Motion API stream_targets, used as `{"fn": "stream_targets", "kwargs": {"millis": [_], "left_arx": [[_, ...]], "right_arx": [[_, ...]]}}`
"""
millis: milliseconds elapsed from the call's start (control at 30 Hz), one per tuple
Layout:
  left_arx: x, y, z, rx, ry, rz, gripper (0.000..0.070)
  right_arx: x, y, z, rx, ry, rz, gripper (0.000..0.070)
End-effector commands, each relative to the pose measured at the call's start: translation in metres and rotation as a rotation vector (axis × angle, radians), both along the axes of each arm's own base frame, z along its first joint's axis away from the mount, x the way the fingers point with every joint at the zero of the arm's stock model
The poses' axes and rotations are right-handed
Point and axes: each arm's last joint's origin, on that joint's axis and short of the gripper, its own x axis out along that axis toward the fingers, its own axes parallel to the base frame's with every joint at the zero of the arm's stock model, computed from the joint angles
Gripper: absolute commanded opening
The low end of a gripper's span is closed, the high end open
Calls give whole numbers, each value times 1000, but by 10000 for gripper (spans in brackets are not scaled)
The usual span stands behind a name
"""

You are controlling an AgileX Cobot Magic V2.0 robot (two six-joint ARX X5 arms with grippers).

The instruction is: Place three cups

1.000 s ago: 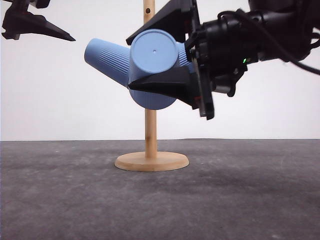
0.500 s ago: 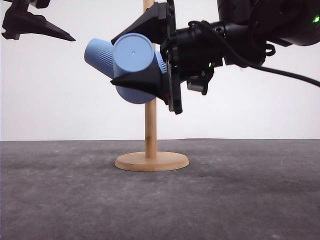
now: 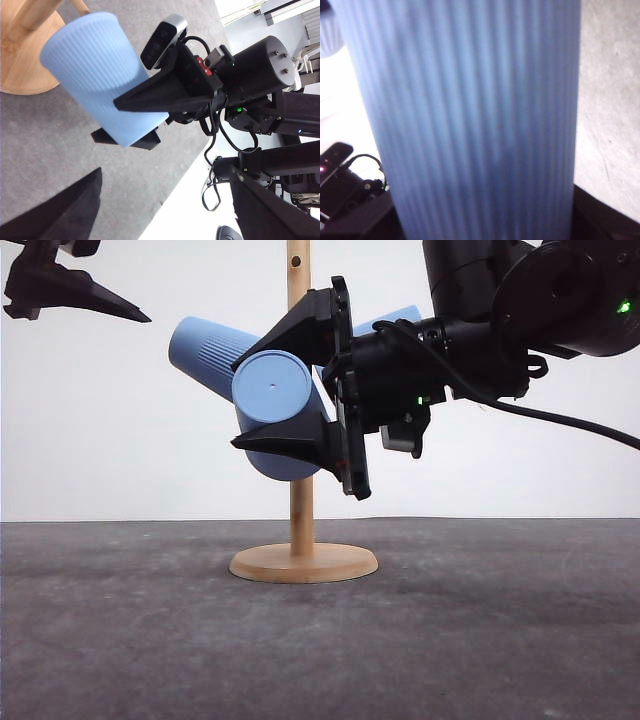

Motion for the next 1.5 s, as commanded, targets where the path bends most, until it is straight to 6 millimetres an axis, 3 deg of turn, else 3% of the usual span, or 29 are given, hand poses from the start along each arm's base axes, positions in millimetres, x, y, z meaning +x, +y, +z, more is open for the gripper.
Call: {"fn": "stream_targets", "kwargs": {"millis": [0, 267, 667, 900, 1067, 1267, 1467], "left_arx": [[2, -1, 6, -5, -31, -8, 482], [2, -1, 6, -5, -31, -8, 482], [2, -1, 6, -5, -25, -6, 482], [0, 0, 6, -6, -6, 5, 482], [0, 5, 6, -4, 3, 21, 482], [0, 17, 8, -4, -1, 68, 474], [-4, 31, 12, 48, -13, 139, 445]], "right_arx": [[2, -1, 5, 14, -16, -6, 431], [2, -1, 6, 23, -31, -4, 497], [-1, 2, 13, 66, -90, 72, 524], [-14, 13, 15, 77, -107, 132, 524], [-35, 18, 13, 67, -119, 158, 523], [-73, -11, 15, -35, -216, 123, 473], [-97, -70, 23, -453, -460, 69, 470]]}}
